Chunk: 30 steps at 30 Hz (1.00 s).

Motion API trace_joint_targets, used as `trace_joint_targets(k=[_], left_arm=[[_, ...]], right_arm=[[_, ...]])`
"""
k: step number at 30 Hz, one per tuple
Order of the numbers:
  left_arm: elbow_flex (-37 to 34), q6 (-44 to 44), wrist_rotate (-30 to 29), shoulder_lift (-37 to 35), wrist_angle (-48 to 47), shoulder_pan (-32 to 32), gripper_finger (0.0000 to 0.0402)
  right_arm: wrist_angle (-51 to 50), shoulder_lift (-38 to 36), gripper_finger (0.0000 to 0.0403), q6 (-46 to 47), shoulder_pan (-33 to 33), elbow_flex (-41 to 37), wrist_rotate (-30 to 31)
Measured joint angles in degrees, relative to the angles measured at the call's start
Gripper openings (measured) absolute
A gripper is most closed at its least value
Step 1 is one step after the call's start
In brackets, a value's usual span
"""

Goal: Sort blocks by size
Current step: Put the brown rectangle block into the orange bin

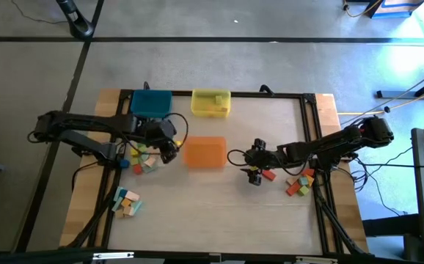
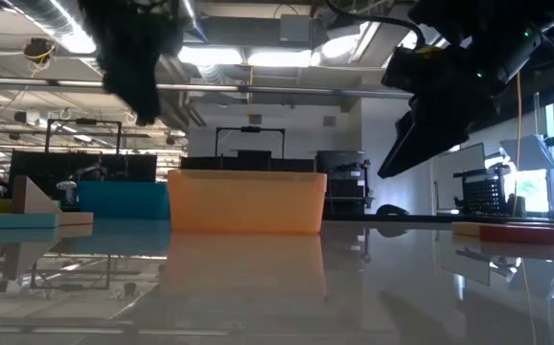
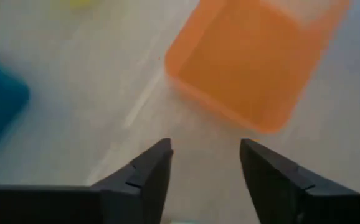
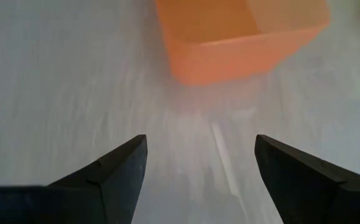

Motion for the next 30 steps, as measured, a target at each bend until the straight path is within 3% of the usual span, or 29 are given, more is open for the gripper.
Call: trace_joint_targets(k=[7,12,19,30], left_arm=[[-5.56,-12.16,0.00,2.55,-3.39,0.00,0.0198],[-7.52,-12.80,-0.12,7.66,-1.73,1.22,0.0198],[-7.68,-13.67,-0.17,15.63,-6.30,4.66,0.0198],[-10.18,-17.10,2.09,18.12,-5.89,5.60,0.0198]], right_arm=[[0.44,0.00,0.0296,0.04,0.00,0.00,0.77],[0.47,0.00,0.0296,0.05,0.00,0.00,0.79],[0.45,0.00,0.0296,0.23,0.00,0.00,0.72],[0.45,0.00,0.0296,0.34,0.00,0.00,0.72]])
